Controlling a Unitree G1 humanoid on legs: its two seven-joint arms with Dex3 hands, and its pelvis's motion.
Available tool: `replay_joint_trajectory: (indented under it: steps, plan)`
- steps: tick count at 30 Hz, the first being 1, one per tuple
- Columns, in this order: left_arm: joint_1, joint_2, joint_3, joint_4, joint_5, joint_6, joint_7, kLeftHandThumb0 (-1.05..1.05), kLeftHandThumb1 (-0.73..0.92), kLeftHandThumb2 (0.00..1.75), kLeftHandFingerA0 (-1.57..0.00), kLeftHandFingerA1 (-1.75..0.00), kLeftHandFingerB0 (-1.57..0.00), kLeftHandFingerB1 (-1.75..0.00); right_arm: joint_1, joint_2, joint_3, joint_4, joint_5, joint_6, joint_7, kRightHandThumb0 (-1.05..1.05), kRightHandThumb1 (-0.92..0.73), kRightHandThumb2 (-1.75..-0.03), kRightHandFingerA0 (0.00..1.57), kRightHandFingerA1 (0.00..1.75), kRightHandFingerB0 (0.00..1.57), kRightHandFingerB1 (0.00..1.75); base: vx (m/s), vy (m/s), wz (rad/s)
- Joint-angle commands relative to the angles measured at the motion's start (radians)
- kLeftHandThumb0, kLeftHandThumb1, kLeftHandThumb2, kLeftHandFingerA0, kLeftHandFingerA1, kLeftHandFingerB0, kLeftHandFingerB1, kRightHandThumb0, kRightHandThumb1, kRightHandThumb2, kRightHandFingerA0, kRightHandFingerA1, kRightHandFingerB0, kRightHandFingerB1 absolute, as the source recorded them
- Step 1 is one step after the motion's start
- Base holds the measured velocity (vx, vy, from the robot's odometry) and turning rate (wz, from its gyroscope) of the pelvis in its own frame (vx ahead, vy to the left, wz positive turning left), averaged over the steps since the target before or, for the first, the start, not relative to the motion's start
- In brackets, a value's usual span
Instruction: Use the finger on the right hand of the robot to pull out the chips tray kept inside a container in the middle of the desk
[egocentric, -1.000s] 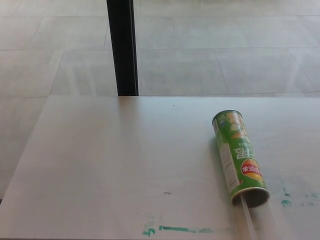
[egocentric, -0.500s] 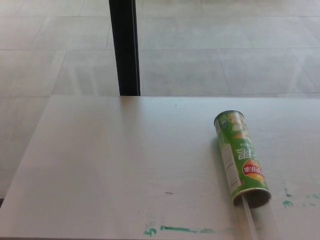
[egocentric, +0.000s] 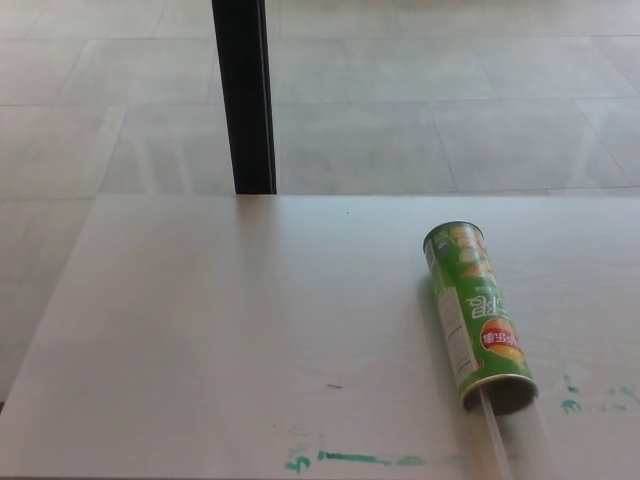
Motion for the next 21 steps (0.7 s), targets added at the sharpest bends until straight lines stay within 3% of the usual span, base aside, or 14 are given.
replay_joint_trajectory:
  steps: [1,4,5,6,7,8,9,10,11,12,13,14,15,21]
  plan:
    - [-0.019,0.01,-0.001,0.003,0.003,0.004,0.038,-0.67,0.74,0.62,-0.43,-0.65,-0.38,-0.41,-0.035,0.097,0.023,0.333,-0.017,-0.22,-0.379,-0.3,-0.37,-0.82,1.22,1.36,0.5,0.78,0.0,0.0,0.0]
    - [-0.028,0.005,0.003,0.012,-0.006,0.013,0.038,-0.67,0.73,0.61,-0.42,-0.71,-0.37,-0.44,-0.03,0.12,0.037,0.353,-0.013,-0.19,-0.39,-0.21,-0.52,-0.61,0.86,1.75,0.45,0.83,0.0,0.0,0.0]
    - [-0.031,0.006,0.005,0.017,-0.009,0.018,0.033,-0.67,0.57,0.97,-0.42,-0.7,-0.31,-0.54,-0.027,0.127,0.047,0.366,-0.021,-0.194,-0.411,-0.19,-0.5,-0.61,0.86,1.72,0.49,0.85,0.0,0.0,0.0]
    - [-0.031,0.008,0.0,0.02,-0.002,0.009,0.034,-0.68,0.58,0.98,-0.42,-0.71,-0.31,-0.55,-0.024,0.129,0.063,0.396,-0.03,-0.213,-0.422,-0.21,-0.5,-0.57,0.84,1.7,0.5,0.84,0.0,0.0,0.0]
    - [-0.03,0.008,0.002,0.018,-0.006,0.015,0.03,-0.66,0.73,0.62,-0.41,-0.71,-0.36,-0.45,-0.019,0.123,0.082,0.419,-0.042,-0.211,-0.42,-0.3,-0.52,-0.55,0.81,1.7,0.5,0.86,0.0,0.0,0.0]
    - [-0.028,0.007,0.003,0.016,-0.008,0.016,0.025,-0.68,0.56,0.97,-0.38,-0.69,-0.31,-0.56,-0.014,0.123,0.095,0.436,-0.048,-0.215,-0.42,-0.3,-0.51,-0.56,0.79,1.64,0.55,0.87,0.0,0.0,0.0]
    - [-0.025,0.007,0.003,0.015,-0.009,0.012,0.021,-0.68,0.56,0.97,-0.38,-0.69,-0.31,-0.56,-0.011,0.125,0.107,0.45,-0.049,-0.226,-0.423,-0.3,-0.51,-0.56,0.79,1.64,0.55,0.87,0.0,0.0,0.0]
    - [-0.025,0.008,-0.001,0.014,-0.002,0.016,0.031,-0.68,0.72,0.62,-0.39,-0.69,-0.36,-0.46,-0.009,0.12,0.133,0.464,-0.054,-0.188,-0.402,-0.32,-0.53,-0.56,0.73,1.42,0.54,0.85,0.0,0.0,0.0]
    - [-0.03,0.01,0.0,0.006,-0.004,0.017,0.029,-0.68,0.73,0.62,-0.38,-0.69,-0.36,-0.46,-0.013,0.113,0.178,0.507,-0.089,-0.206,-0.419,-0.32,-0.52,-0.55,0.73,0.99,0.58,0.75,0.0,0.0,0.0]
    - [-0.03,0.01,0.0,0.002,-0.005,0.017,0.028,-0.69,0.73,0.61,-0.37,-0.68,-0.36,-0.47,-0.013,0.115,0.211,0.519,-0.109,-0.196,-0.425,-0.32,-0.53,-0.55,0.72,0.95,0.59,0.69,0.0,0.0,0.0]
    - [-0.031,0.01,0.001,0.004,-0.005,0.015,0.029,-0.69,0.56,0.97,-0.39,-0.69,-0.32,-0.56,-0.016,0.132,0.229,0.51,-0.101,-0.176,-0.42,-0.26,-0.52,-0.55,0.72,1.07,0.63,0.71,0.0,0.0,0.0]
    - [-0.034,0.011,0.002,0.012,-0.006,0.014,0.03,-0.69,0.56,0.97,-0.39,-0.69,-0.32,-0.56,-0.024,0.147,0.227,0.511,-0.077,-0.183,-0.42,-0.26,-0.52,-0.55,0.72,1.07,0.63,0.71,0.0,0.0,0.0]
    - [-0.034,0.013,0.006,0.009,-0.011,0.019,0.022,-0.68,0.72,0.62,-0.35,-0.67,-0.35,-0.46,-0.022,0.149,0.247,0.505,-0.084,-0.179,-0.423,-0.27,-0.51,-0.55,0.77,0.97,0.64,0.68,0.0,0.0,0.0]
    - [-0.038,0.015,0.002,0.012,-0.006,0.019,0.026,-0.68,0.73,0.62,-0.34,-0.64,-0.35,-0.46,-0.031,0.148,0.282,0.543,0.004,-0.187,-0.365,-0.26,-0.53,-0.55,0.89,1.06,0.61,0.63,0.0,0.0,0.0]
